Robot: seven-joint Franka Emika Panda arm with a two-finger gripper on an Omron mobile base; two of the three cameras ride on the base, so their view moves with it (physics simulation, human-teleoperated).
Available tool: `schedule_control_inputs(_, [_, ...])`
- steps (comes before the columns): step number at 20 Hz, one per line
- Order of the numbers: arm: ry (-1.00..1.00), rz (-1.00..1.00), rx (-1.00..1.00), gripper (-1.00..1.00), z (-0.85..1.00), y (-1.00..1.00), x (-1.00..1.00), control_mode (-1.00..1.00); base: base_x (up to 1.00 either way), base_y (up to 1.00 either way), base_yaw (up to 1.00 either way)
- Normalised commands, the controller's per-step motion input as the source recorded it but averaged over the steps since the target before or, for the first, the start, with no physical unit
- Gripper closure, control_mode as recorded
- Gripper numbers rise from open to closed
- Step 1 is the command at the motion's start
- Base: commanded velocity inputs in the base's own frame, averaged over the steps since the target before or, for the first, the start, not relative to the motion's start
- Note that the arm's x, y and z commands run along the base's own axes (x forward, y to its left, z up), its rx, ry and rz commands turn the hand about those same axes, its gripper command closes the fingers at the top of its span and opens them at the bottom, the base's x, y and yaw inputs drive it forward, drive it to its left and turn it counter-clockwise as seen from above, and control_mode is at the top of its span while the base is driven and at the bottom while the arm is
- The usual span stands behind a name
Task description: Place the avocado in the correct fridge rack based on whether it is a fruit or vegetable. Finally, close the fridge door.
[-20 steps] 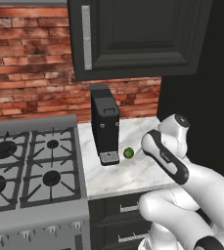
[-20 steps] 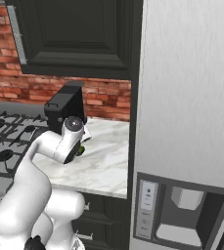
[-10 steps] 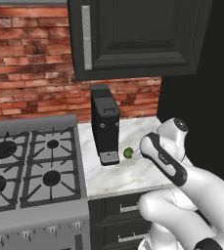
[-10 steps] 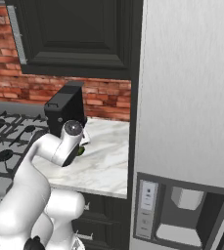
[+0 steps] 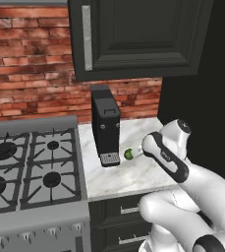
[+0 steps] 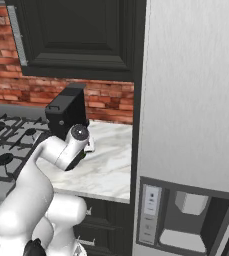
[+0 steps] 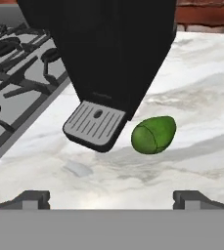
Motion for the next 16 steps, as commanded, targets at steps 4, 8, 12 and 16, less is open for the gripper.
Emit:
schedule_control_inputs(4, [0.05,-0.09,0.15,-1.0,-0.3,-0.15,0.05,-1.0,0.0,0.0,0.0])
schedule_control_inputs(8, [0.01,-0.04,0.13,-1.0,-0.26,-0.06,0.06,-1.0,0.0,0.0,0.0])
schedule_control_inputs(12, [0.0,-0.01,0.06,-1.0,-0.29,0.0,0.04,-1.0,0.0,0.0,0.0])
schedule_control_inputs(16, [0.0,0.0,0.0,-1.0,-0.33,0.04,0.0,-1.0,0.0,0.0,0.0])
